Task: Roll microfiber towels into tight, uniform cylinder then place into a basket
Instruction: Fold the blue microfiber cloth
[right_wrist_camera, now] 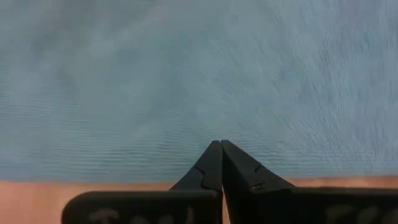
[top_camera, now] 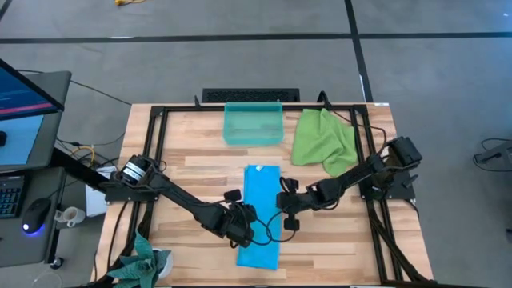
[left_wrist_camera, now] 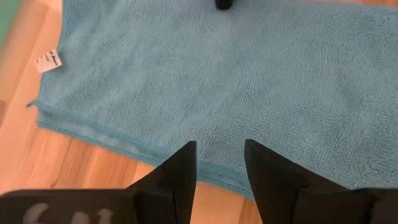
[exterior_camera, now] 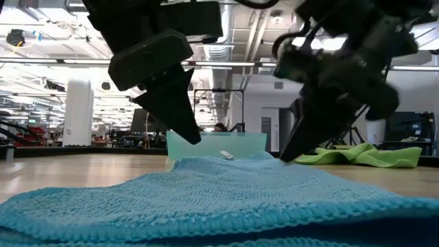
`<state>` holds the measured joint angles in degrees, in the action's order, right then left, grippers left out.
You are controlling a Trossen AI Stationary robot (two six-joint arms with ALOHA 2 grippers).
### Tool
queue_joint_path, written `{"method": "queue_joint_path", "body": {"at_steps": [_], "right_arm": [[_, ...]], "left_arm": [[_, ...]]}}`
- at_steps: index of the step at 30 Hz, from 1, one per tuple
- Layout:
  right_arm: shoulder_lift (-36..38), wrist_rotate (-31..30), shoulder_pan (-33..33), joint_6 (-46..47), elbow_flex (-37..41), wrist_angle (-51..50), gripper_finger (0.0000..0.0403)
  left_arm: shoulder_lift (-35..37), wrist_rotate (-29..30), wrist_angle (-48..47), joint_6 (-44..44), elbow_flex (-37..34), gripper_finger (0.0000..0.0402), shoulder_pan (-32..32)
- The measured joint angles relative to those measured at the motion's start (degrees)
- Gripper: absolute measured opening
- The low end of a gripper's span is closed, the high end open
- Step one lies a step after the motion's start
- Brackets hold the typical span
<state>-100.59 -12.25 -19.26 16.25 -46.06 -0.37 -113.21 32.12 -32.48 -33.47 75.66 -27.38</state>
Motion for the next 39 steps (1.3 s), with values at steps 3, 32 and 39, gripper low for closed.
{"method": "queue_joint_path", "body": {"at_steps": [3, 32, 39], "right_arm": [[-1.56, 0.0, 1.56, 1.35, -0.08, -0.16, 0.0023], [21.8, -6.51, -6.95, 1.66, 0.0, -8.2, 0.0024], [20.24, -19.23, -23.33, 1.54, 0.0, -7.13, 0.0017]], "left_arm": [[0.0, -0.15, 0.01, 0.21, 0.0, 0.0128, 0.0], [0.09, 4.8, -11.08, -1.76, 10.42, 0.0128, -7.31], [0.09, 11.15, -5.41, 9.47, 13.53, 0.0128, -13.81]]}}
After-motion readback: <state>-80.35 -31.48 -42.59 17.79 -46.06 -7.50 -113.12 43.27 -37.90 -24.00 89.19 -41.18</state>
